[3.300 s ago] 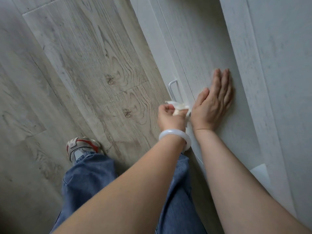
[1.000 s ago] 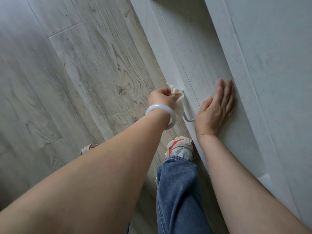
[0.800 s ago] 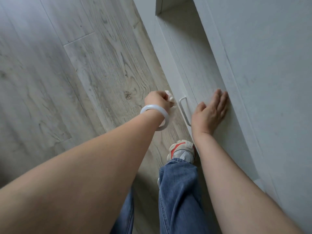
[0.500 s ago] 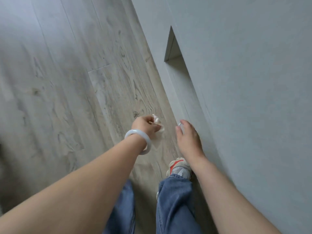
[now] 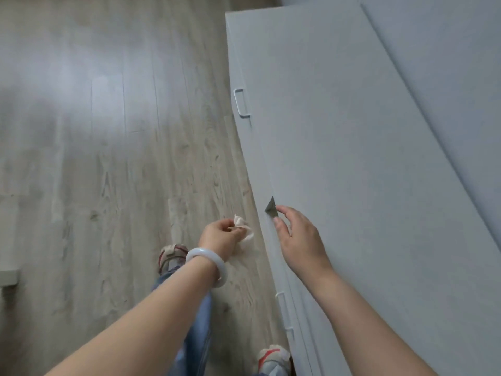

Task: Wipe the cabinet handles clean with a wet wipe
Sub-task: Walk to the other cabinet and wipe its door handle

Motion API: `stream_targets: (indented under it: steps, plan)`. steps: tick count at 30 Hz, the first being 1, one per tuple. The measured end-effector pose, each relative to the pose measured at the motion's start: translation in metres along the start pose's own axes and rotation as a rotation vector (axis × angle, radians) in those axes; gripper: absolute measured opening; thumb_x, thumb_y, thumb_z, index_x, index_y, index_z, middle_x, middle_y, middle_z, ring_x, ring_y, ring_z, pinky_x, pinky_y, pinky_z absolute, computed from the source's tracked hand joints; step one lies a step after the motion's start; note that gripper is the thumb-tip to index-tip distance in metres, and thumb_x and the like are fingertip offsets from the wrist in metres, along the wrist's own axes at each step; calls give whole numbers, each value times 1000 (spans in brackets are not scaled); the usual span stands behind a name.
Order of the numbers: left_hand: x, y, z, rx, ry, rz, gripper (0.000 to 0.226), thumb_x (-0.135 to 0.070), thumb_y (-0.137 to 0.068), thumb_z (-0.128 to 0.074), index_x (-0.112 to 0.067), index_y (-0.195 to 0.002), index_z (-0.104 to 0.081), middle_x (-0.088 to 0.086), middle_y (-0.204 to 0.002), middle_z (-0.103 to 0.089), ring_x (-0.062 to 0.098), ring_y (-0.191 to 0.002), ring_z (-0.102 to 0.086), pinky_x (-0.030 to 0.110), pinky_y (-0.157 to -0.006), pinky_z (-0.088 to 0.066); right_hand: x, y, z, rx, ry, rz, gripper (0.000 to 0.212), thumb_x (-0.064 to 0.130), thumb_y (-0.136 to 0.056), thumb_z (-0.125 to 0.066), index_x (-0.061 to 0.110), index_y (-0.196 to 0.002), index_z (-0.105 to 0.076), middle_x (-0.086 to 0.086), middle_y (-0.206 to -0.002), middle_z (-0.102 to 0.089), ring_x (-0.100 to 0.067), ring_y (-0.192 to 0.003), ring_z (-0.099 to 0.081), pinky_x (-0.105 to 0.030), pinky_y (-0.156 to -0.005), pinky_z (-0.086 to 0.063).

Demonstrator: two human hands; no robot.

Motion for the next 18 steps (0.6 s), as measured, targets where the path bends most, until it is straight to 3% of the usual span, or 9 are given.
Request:
stream_targets:
  steps: [6,10,15,18]
  plan:
    - [-39,-66,10,96,-38,25,17,-23,-91,-64,-8,-90,-72,1,-68,-60,14,-59,-55,21,-56,-46,10,-127,-19,5,329,127,49,29,-91,-41,1,-130,-53,-17,-140,-48,-31,-133,-41,-34,-114,-21]
    - [-84,-126,49,67,-20,16,20,-31,-93,-61,-15,-90,-73,1,-70,-66,20,-66,-63,36,-71,-57,33,-229,-19,-58,471,171,49,22,-89,-42,1,-133,-50,-19,-146,-41,-33,-136,-36,-40,-115,-21]
    - [-152,-200,76,43,-29,-32,23,-32,-94,-57,-17,-83,-70,0,-66,-64,19,-57,-63,28,-55,-56,61,-332,-16,-202,522,100,59,29,-88,-33,9,-144,-39,-13,-155,-27,-26,-144,-23,-42,-117,-10]
    - [-181,-233,72,79,-38,-52,17,-25,-95,-55,-17,-92,-70,0,-71,-64,19,-65,-62,23,-54,-52,63,-355,-19,-310,537,83,58,31,-90,-27,13,-143,-41,-10,-153,-33,-23,-143,-27,-42,-117,-12]
Point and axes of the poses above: each hand's wrist, its own y-axis away from the middle knuckle, its own z-axis out of the back of the hand, x = y × z, the point moved 5 cm from there along -y, towards the middle knuckle
